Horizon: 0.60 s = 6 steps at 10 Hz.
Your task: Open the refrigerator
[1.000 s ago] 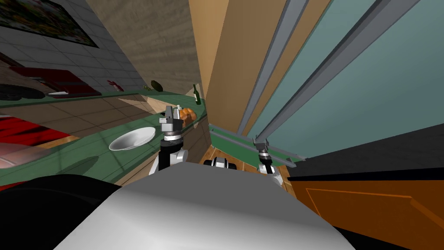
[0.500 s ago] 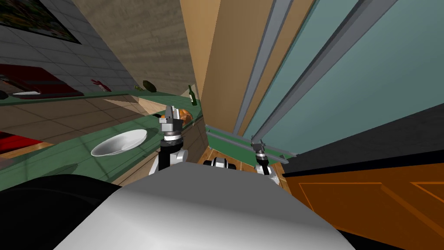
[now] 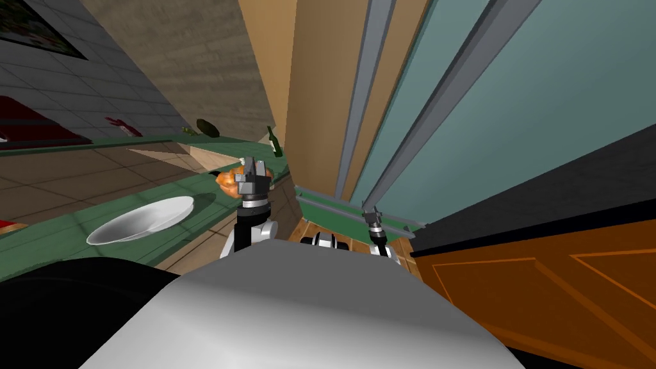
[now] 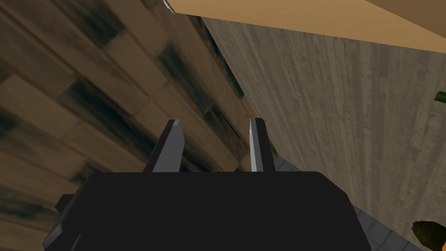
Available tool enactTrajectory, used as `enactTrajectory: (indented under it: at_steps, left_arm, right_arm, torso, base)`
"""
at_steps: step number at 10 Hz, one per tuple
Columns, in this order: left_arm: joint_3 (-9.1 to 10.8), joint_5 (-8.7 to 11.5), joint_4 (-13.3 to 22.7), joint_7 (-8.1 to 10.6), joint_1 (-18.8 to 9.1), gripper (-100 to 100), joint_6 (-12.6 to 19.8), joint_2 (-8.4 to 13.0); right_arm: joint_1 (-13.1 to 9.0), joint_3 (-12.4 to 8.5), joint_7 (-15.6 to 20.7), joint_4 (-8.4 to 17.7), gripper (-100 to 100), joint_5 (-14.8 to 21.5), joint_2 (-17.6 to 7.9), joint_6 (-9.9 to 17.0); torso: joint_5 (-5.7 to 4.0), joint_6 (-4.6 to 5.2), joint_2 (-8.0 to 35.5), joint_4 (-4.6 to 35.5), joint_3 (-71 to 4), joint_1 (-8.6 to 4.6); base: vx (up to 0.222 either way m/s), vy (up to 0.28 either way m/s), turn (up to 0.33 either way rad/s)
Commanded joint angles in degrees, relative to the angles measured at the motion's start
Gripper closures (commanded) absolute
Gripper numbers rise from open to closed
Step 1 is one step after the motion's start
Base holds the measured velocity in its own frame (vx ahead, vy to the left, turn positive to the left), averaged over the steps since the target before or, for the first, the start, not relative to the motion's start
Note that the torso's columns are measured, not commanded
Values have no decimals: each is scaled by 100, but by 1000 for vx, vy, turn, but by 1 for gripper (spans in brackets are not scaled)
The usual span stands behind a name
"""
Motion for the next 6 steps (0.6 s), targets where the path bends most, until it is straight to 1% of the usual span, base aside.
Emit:
enactTrajectory:
  at_steps: [1,2,3,4,6]
  left_arm:
    - [-1,0,0,0,-1,0,0,0]
    - [0,0,0,0,0,0,0,0]
    - [-1,0,0,0,-1,0,0,-1]
    - [0,0,0,0,-1,0,0,0]
    - [-1,0,0,0,-1,0,0,0]
  right_arm:
    - [306,330,229,-291,100,160,366,131]
    - [306,330,229,-291,100,160,366,131]
    - [447,498,335,-514,100,229,557,190]
    - [463,498,335,-514,100,229,557,190]
    - [779,832,549,-960,100,366,927,309]
  torso:
    - [1,-1,-5,-1,-2,2]
    - [-4,-6,-1,-12,1,11]
    - [1,-1,-2,-11,1,15]
    - [3,0,5,-5,3,11]
    - [14,-3,8,11,2,14]
  base:
    - [48,-100,-100]
    - [29,-69,-36]
    - [28,-83,-102]
    - [26,-65,-53]
    - [44,-102,-137]
